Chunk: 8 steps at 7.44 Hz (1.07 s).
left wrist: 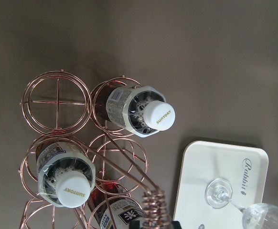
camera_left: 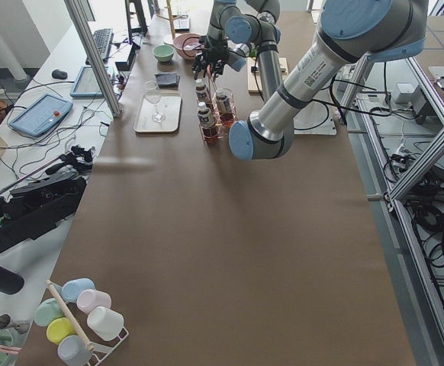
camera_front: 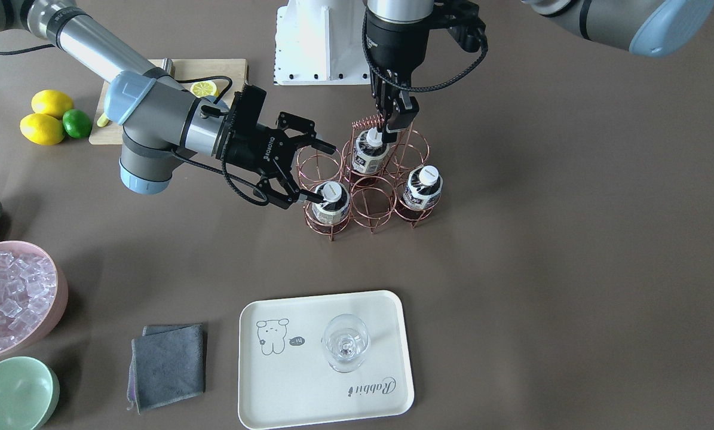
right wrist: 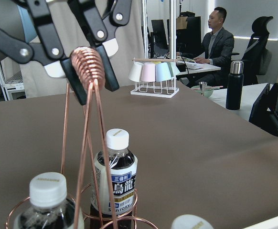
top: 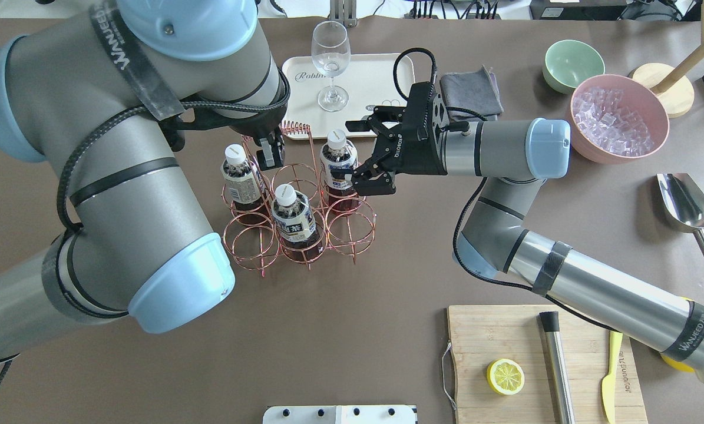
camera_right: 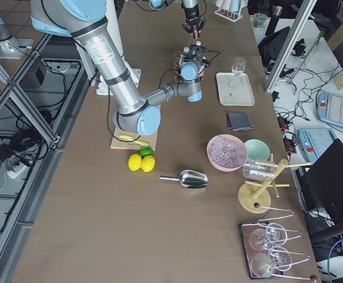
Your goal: Take tea from basket to plate
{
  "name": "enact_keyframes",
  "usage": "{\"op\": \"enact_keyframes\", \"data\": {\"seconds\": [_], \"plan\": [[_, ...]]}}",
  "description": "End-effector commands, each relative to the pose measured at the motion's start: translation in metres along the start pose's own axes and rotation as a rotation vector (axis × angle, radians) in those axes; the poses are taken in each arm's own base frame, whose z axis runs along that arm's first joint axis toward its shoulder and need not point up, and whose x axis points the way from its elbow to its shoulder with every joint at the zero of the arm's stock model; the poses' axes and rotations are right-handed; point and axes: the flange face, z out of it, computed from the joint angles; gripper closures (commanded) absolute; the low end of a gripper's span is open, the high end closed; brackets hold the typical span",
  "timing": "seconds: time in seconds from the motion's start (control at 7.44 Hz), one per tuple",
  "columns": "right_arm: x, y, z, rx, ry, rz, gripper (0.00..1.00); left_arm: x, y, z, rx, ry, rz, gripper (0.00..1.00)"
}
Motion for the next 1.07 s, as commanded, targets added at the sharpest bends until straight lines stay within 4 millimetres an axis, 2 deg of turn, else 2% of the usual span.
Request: {"op": "enact_keyframes", "data": {"seconds": [0.0, 0.4, 0.54, 0.67, 0.81, 0.94], "plan": [[0.005, 0.003, 0.007, -0.009, 0.011, 0.004, 0.01, 0.001, 0.0, 0.002, 0.003, -0.001, -0.001, 1.0], [0.012, -0.002, 0.024, -0.02, 0.018, 0.01, 0.08, 0.0, 0.001, 0.002, 0.003, -0.002, 0.0, 1.0], [0.013, -0.003, 0.023, -0.019, 0.021, 0.014, 0.18, 0.0, 0.001, 0.002, 0.003, -0.002, 0.0, 1.0], [0.015, -0.004, 0.022, -0.019, 0.023, 0.019, 0.42, 0.0, 0.002, 0.001, 0.002, -0.002, 0.001, 1.0], [0.017, -0.005, 0.021, -0.021, 0.026, 0.025, 0.78, 0.0, 0.001, 0.0, 0.0, 0.0, 0.0, 1.0], [0.018, -0.007, 0.02, -0.025, 0.03, 0.045, 1.0, 0.0, 0.001, 0.001, 0.002, 0.0, 0.0, 1.0]]}}
